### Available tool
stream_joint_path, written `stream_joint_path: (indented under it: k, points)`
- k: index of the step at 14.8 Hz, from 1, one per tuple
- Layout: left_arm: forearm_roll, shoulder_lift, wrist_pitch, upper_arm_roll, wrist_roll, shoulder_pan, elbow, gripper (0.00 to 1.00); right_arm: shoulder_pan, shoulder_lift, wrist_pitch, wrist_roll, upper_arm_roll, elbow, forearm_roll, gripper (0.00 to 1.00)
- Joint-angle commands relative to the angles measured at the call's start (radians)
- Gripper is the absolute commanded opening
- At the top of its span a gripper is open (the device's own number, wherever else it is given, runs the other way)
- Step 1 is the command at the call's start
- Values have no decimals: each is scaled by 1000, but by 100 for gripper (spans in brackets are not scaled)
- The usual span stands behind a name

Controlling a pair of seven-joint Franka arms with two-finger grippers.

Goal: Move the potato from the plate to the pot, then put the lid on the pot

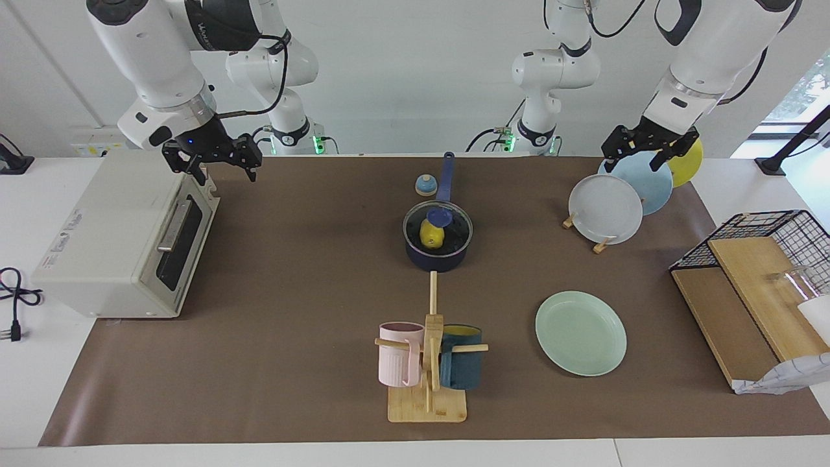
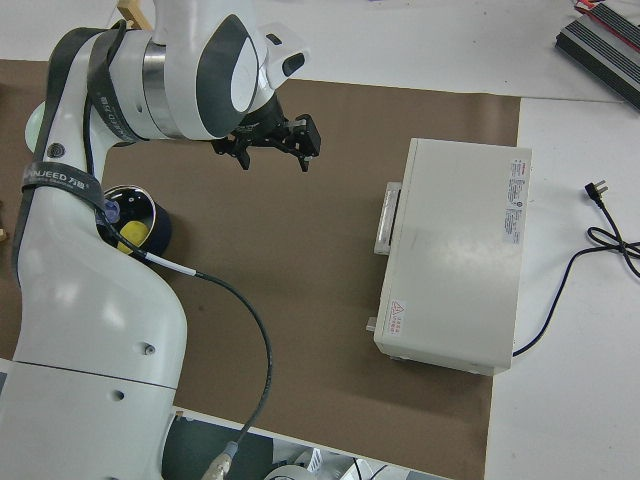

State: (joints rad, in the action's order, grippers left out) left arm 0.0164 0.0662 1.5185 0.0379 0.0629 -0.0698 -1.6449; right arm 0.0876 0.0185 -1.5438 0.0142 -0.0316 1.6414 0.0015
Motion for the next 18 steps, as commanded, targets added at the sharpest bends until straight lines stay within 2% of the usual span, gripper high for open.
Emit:
stream_joint_path:
  k: [1, 18]
  points:
    - [-9, 10, -6, 8, 6, 13, -7, 100, -15, 20, 7, 1, 12, 17, 3, 100]
    - [-7, 10, -6, 8, 6, 13, -7, 100, -32, 24, 2, 1, 9, 18, 3, 100]
